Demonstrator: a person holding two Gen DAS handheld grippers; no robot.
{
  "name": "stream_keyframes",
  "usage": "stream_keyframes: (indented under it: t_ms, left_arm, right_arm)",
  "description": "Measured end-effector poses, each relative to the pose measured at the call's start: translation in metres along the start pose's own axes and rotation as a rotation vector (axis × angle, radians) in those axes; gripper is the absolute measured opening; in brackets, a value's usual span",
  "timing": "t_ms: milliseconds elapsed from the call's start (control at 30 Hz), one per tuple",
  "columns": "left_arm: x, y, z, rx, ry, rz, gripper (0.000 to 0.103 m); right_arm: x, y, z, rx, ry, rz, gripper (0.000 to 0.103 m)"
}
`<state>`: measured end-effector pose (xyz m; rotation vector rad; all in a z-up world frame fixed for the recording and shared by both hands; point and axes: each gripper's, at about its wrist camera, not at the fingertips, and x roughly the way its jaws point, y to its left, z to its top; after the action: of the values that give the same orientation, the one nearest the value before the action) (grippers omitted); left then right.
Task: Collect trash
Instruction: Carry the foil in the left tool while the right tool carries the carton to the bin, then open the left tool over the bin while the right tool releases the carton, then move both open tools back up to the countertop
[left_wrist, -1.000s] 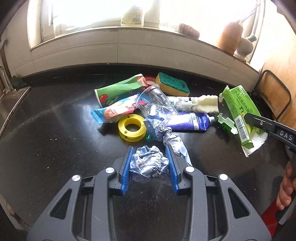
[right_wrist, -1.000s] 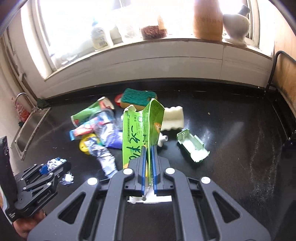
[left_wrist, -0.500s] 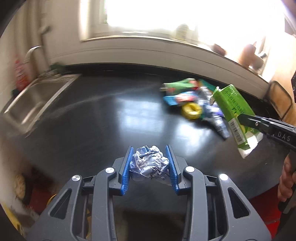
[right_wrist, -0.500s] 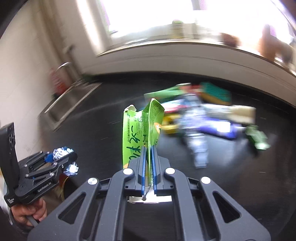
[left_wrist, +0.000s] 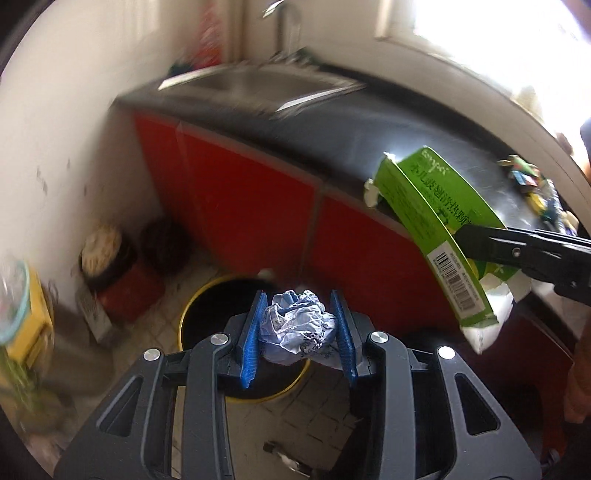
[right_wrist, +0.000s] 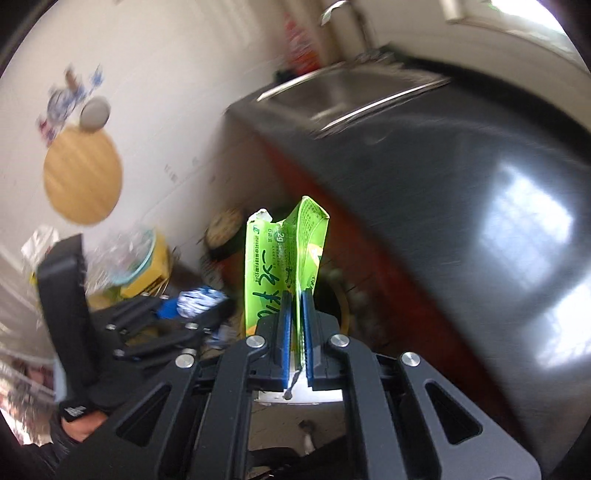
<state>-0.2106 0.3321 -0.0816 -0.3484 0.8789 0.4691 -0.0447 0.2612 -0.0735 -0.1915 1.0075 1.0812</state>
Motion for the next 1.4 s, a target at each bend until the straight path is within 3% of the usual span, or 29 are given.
stream_keyframes:
  t_ms: [100, 133, 367, 667, 733, 767, 800, 833, 867, 900, 1133, 1267, 1400]
  left_arm:
    - [0.033, 0.035, -0.022, -0.071, 0.036, -0.01, 0.035]
    - [0.042, 0.042, -0.026, -0.081, 0.041, -0.009, 0.035]
    - [0.12, 0.085, -0.057, -0.148, 0.116, -0.027, 0.035]
    - [0.166, 0.101, -0.069, -0.196, 0.175, -0.038, 0.036]
    - [0.168, 0.102, -0.07, -0.202, 0.177, -0.043, 0.04]
    - [0.17, 0.105, -0.071, -0.203, 0.178, -0.041, 0.057]
    - [0.171, 0.106, -0.072, -0.206, 0.178, -0.034, 0.075]
    - [0.168, 0.107, -0.073, -0.21, 0.166, -0.022, 0.081]
    - [0.166, 0.108, -0.073, -0.213, 0.152, -0.015, 0.084]
    - [0.164, 0.109, -0.073, -0.216, 0.145, -0.01, 0.085]
    - [0.154, 0.116, -0.072, -0.255, 0.151, -0.01, 0.085]
    - [0.139, 0.104, -0.066, -0.199, 0.124, 0.018, 0.092]
    - [0.118, 0.089, -0.058, -0.146, 0.114, 0.05, 0.092]
  right_arm:
    - [0.045, 0.023, -0.008, -0.017, 0.066, 0.032, 0.007]
    - [0.079, 0.027, -0.013, -0.022, 0.116, 0.036, 0.007]
    - [0.164, 0.022, -0.016, 0.012, 0.23, -0.008, 0.007]
    - [0.221, 0.018, -0.021, 0.028, 0.311, -0.047, 0.007]
    - [0.222, 0.017, -0.018, 0.039, 0.311, -0.044, 0.007]
    - [0.225, 0.014, -0.018, 0.045, 0.315, -0.042, 0.007]
    - [0.226, 0.013, -0.017, 0.052, 0.325, -0.042, 0.015]
    - [0.226, 0.01, -0.015, 0.059, 0.327, -0.04, 0.028]
    - [0.222, 0.009, -0.013, 0.064, 0.3, -0.035, 0.066]
    - [0.218, 0.008, -0.011, 0.06, 0.273, -0.039, 0.085]
    - [0.195, 0.01, -0.016, 0.036, 0.251, -0.009, 0.085]
    - [0.183, 0.016, -0.02, 0.028, 0.251, 0.008, 0.086]
    - [0.153, 0.021, -0.017, 0.036, 0.223, 0.03, 0.09]
